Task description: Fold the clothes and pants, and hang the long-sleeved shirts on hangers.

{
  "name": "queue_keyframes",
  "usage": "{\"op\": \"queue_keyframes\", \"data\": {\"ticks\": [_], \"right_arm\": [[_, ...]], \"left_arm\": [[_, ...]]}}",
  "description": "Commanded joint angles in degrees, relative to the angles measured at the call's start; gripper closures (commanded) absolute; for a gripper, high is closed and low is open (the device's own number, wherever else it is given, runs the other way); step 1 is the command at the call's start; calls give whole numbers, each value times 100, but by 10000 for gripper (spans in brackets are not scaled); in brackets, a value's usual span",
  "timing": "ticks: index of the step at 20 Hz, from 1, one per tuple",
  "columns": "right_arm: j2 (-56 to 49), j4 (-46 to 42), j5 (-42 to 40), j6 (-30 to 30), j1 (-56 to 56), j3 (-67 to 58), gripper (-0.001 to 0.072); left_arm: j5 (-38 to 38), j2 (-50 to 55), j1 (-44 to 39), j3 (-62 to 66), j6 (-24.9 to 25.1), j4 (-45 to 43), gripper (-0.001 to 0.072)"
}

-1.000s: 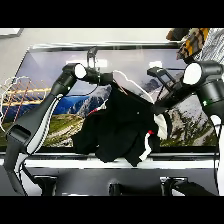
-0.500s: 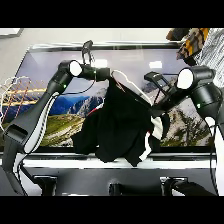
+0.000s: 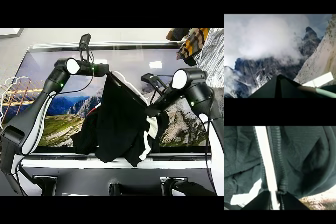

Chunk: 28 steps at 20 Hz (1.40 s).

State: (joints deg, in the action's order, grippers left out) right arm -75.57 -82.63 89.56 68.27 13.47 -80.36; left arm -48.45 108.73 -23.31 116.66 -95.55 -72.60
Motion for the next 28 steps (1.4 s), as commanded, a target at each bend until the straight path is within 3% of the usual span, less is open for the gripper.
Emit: {"op": "queue_keyframes", "data": {"ticks": [1,9,14,19,22,28], "right_arm": [[-122,118,-168,2,7,0,664],[-409,313,-505,-66,57,-4,664],[-546,28,-730,37,627,-15,664],[-586,-96,-1217,319,715,-98,664],[-586,-96,-1338,422,715,-481,664],[-584,-33,-540,13,715,-1611,664]], "left_arm": [[103,-55,0,7,133,2,672],[546,-317,-192,7,850,4,672],[529,-476,-588,7,1646,-2,672],[-595,-1054,-879,2,1650,76,672],[-1517,-1335,-1106,-125,1626,562,674],[-1515,-2400,-1622,-1633,1609,811,675]]}}
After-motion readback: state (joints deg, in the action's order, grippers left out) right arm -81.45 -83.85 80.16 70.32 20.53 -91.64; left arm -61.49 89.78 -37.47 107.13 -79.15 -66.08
